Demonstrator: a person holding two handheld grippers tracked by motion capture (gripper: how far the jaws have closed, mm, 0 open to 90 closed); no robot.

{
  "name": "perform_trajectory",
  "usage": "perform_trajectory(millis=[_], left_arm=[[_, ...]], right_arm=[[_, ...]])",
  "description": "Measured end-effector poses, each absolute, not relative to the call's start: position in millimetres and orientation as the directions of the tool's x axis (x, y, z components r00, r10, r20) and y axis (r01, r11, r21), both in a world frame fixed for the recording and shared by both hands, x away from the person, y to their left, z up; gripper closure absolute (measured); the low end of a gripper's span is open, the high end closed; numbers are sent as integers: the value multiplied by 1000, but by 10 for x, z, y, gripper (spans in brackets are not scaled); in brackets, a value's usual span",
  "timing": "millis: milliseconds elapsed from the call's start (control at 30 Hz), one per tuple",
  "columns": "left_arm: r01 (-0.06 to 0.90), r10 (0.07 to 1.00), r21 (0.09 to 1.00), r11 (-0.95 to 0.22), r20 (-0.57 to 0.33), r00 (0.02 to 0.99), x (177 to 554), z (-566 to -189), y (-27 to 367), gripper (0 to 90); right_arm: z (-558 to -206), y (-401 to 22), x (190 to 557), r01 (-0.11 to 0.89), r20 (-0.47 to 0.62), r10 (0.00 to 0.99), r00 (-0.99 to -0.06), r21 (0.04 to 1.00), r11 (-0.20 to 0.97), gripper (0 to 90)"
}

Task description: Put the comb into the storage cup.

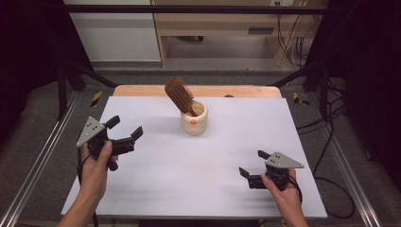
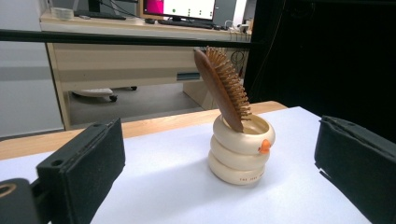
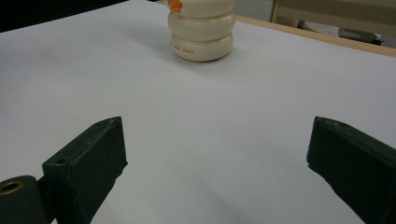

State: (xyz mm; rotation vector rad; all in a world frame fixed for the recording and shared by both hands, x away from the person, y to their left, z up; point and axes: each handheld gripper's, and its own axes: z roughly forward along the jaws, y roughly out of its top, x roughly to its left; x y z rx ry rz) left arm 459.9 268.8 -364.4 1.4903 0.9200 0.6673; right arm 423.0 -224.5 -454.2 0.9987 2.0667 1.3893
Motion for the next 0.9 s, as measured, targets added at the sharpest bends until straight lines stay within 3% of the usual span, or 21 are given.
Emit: perform_trajectory(millis=[900], left_arm=[[153,858,988,-11,-70,509,4334,-3991,2890,18]], right_arm=[[-4564,-2265,4228,287,8,780,-626,932,221,53]])
